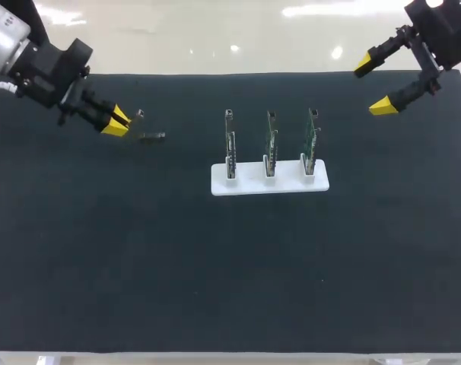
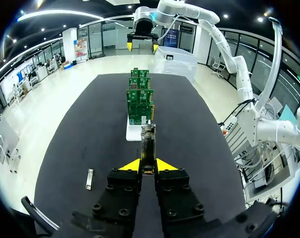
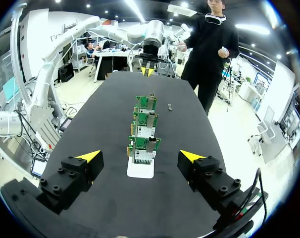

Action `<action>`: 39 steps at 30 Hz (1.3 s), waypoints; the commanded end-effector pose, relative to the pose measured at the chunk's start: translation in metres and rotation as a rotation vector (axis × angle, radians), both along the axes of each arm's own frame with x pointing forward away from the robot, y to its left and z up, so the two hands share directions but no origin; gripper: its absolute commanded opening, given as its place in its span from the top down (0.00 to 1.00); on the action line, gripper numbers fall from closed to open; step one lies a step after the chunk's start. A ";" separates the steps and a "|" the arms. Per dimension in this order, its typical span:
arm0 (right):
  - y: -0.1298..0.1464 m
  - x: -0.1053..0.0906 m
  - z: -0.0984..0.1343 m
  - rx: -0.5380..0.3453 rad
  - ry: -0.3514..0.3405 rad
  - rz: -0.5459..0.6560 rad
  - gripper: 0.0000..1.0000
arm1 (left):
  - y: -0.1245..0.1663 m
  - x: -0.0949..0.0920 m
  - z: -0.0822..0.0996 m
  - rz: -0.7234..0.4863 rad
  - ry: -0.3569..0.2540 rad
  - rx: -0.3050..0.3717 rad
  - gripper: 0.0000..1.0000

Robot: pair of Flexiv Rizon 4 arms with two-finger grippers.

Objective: Pick up the optical module with the left hand, and insert it into the network port with the right hand.

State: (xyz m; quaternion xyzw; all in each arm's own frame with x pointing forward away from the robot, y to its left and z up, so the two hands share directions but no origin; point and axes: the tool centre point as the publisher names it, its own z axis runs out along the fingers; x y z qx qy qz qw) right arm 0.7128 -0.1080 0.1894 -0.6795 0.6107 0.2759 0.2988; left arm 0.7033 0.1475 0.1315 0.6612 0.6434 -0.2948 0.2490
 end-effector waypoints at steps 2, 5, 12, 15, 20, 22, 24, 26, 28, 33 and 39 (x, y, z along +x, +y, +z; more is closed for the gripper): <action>0.000 0.000 0.000 0.000 0.001 0.000 0.00 | -0.003 -0.004 0.001 -0.035 -0.026 -0.211 1.00; 0.000 0.000 0.000 0.000 0.001 0.000 0.00 | -0.020 -0.007 0.010 -0.015 -0.021 -0.325 1.00; 0.000 0.000 0.000 0.000 0.001 0.000 0.00 | -0.063 -0.017 0.039 0.035 -0.021 -0.557 1.00; 0.000 0.000 0.000 0.000 0.001 0.000 0.00 | -0.080 -0.022 0.048 0.054 -0.024 -0.616 1.00; 0.000 0.000 0.000 0.000 0.001 0.000 0.00 | -0.103 -0.029 0.057 0.080 -0.028 -0.685 1.00; 0.000 0.000 0.000 0.000 0.001 0.000 0.00 | -0.116 -0.032 0.058 0.092 -0.042 -0.716 1.00; 0.000 0.000 0.000 0.000 0.001 0.000 0.00 | -0.126 -0.032 0.060 0.108 -0.051 -0.734 1.00; 0.000 0.000 0.000 0.000 0.001 0.000 0.00 | -0.132 -0.032 0.062 0.114 -0.053 -0.753 1.00; 0.000 0.000 0.000 0.000 0.001 0.000 0.00 | -0.141 -0.033 0.064 0.114 -0.057 -0.768 1.00; 0.000 0.000 0.000 0.000 0.001 0.000 0.00 | -0.148 -0.030 0.068 0.119 -0.054 -0.788 1.00; 0.000 0.000 0.000 0.000 0.001 0.000 0.00 | -0.162 -0.027 0.067 0.131 -0.063 -0.768 1.00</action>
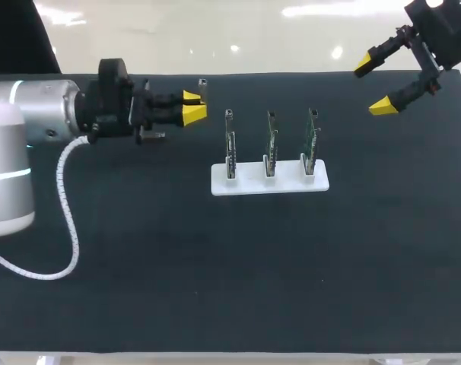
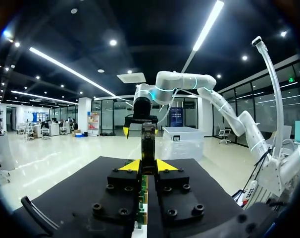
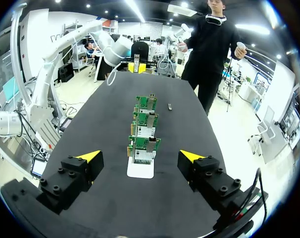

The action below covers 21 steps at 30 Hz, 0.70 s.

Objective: Pick up the optical module with the left hand, and insert it into the network port with the right hand.

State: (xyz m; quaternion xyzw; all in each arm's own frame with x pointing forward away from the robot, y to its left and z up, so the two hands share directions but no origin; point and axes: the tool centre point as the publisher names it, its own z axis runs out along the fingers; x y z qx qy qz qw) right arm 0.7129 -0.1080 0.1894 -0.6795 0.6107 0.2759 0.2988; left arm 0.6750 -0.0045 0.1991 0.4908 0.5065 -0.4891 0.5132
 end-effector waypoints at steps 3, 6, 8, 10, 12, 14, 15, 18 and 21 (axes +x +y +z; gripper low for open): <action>0.000 0.000 0.000 0.000 0.001 0.000 0.00 | -0.017 0.004 -0.002 0.028 0.001 0.028 1.00; 0.000 0.000 0.000 0.000 0.001 0.000 0.00 | -0.024 0.006 -0.003 0.023 0.001 0.035 1.00; 0.000 0.000 0.000 0.000 0.001 0.000 0.00 | -0.027 0.008 -0.003 0.022 -0.004 0.033 1.00; 0.000 0.000 0.000 0.000 0.001 0.000 0.00 | -0.030 0.009 -0.002 0.021 -0.008 0.032 1.00; 0.000 0.000 0.000 0.000 0.001 0.000 0.00 | -0.033 0.010 -0.002 0.018 -0.012 0.030 1.00; 0.000 0.000 0.000 0.000 0.001 0.000 0.00 | -0.034 0.011 -0.002 -0.001 -0.012 0.032 1.00; 0.000 0.000 0.000 0.000 0.001 0.000 0.00 | -0.035 0.012 -0.002 -0.001 -0.012 0.030 1.00; 0.000 0.000 0.000 0.000 0.001 0.000 0.00 | -0.035 0.012 -0.002 -0.001 -0.012 0.030 1.00; 0.000 0.000 0.000 0.000 0.001 0.000 0.00 | -0.035 0.012 -0.002 -0.001 -0.012 0.030 1.00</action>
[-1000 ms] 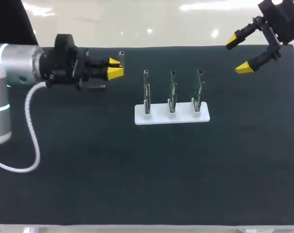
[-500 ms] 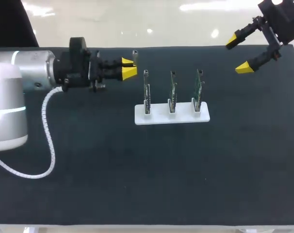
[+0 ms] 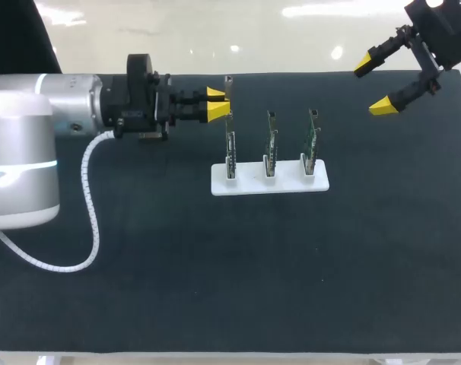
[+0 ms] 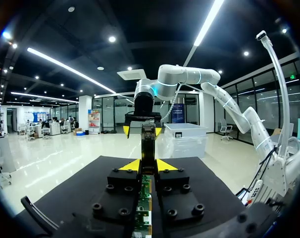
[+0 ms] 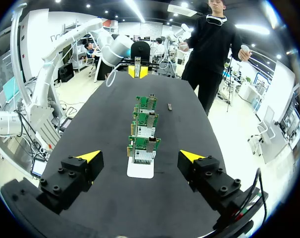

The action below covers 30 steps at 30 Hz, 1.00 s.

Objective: Pick up the optical module with the left hand, and insert it into the network port with the right hand.

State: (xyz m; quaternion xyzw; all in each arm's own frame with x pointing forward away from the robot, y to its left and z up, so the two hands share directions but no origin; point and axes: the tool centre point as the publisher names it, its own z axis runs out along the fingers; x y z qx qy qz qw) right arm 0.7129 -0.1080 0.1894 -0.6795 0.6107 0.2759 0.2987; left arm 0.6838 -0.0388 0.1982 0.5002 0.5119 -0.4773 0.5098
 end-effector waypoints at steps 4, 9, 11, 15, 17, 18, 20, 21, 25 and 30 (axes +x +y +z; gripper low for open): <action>0.000 0.000 0.000 0.000 0.001 0.000 0.00 | -0.001 0.003 -0.001 -0.006 0.000 0.000 1.00; 0.000 0.000 0.000 0.000 0.001 0.000 0.00 | -0.001 0.003 -0.001 -0.006 0.000 0.000 1.00; 0.000 0.000 0.000 0.000 0.001 0.000 0.00 | -0.001 0.003 -0.001 -0.006 0.000 0.000 1.00; 0.000 0.000 0.000 0.000 0.001 0.000 0.00 | -0.001 0.003 -0.001 -0.006 0.000 0.000 1.00; 0.004 -0.001 0.003 0.011 0.016 0.005 0.00 | -0.001 0.003 -0.001 -0.006 0.000 0.000 1.00; 0.008 -0.002 0.005 0.022 0.023 0.001 0.00 | -0.001 0.003 -0.001 -0.006 0.000 0.000 1.00; 0.018 -0.002 0.008 0.032 0.033 -0.008 0.00 | -0.001 0.003 -0.001 -0.006 0.000 0.000 1.00; 0.024 -0.002 0.011 0.033 0.040 -0.016 0.00 | -0.001 0.003 -0.001 -0.006 0.000 0.000 1.00; 0.051 0.000 0.018 0.029 0.053 -0.044 0.00 | -0.001 0.003 -0.001 -0.006 0.000 0.000 1.00; 0.082 0.000 0.026 0.024 0.064 -0.084 0.00 | -0.001 0.003 -0.001 -0.006 0.000 0.000 1.00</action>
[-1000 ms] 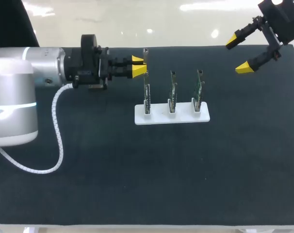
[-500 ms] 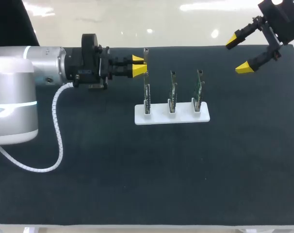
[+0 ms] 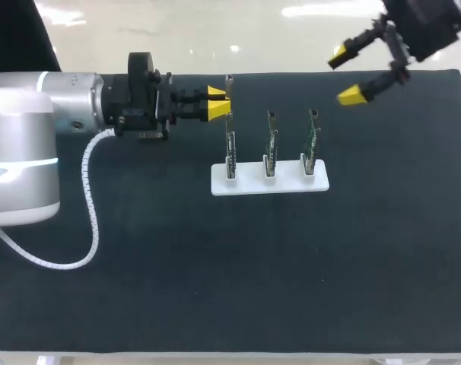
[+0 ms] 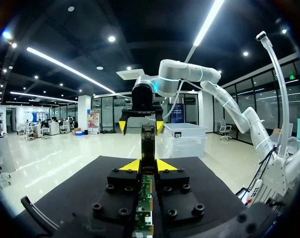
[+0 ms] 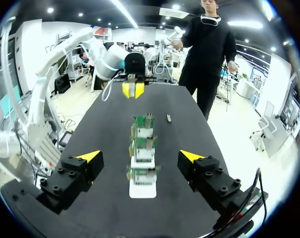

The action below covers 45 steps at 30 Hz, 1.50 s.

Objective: Pick up the optical module with the left hand, and insert it into the network port with the right hand.

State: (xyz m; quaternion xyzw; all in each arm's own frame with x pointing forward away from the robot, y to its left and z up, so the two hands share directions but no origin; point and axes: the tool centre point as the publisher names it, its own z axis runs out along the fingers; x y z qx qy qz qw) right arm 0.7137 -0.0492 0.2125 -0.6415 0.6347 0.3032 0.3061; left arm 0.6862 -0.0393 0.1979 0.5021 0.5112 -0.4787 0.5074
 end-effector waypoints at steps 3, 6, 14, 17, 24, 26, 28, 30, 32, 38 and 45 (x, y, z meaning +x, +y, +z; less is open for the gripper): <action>0.040 -0.001 0.011 -0.036 0.020 -0.030 0.00 | 0.000 0.000 -0.001 0.001 -0.001 -0.002 1.00; 0.058 -0.001 0.022 -0.050 0.037 -0.046 0.00 | 0.000 0.000 -0.001 0.001 -0.001 -0.002 1.00; 0.101 -0.005 0.036 -0.038 0.054 -0.085 0.00 | 0.000 0.000 -0.001 0.001 -0.001 -0.002 1.00; 0.115 -0.006 0.037 -0.039 0.056 -0.107 0.00 | 0.000 0.000 -0.001 0.001 -0.001 -0.002 1.00; 0.140 -0.007 0.035 -0.016 0.058 -0.136 0.00 | 0.000 0.000 -0.001 0.001 -0.001 -0.002 1.00; 0.147 -0.008 0.035 -0.018 0.058 -0.152 0.00 | 0.000 0.000 -0.001 0.001 -0.001 -0.002 1.00; 0.151 -0.009 0.035 -0.019 0.056 -0.153 0.00 | 0.000 0.000 -0.001 0.001 -0.001 -0.002 1.00; 0.155 -0.011 0.035 -0.020 0.053 -0.159 0.00 | 0.000 0.000 -0.001 0.001 -0.001 -0.002 1.00; 0.156 -0.012 0.035 -0.020 0.051 -0.158 0.00 | 0.000 0.000 -0.001 0.001 -0.001 -0.002 1.00; 0.161 -0.019 0.037 -0.018 0.046 -0.134 0.00 | 0.000 0.000 -0.001 0.001 -0.001 -0.002 1.00; 0.165 -0.026 0.033 -0.013 0.038 -0.126 0.00 | 0.000 0.000 -0.001 0.001 -0.001 -0.002 1.00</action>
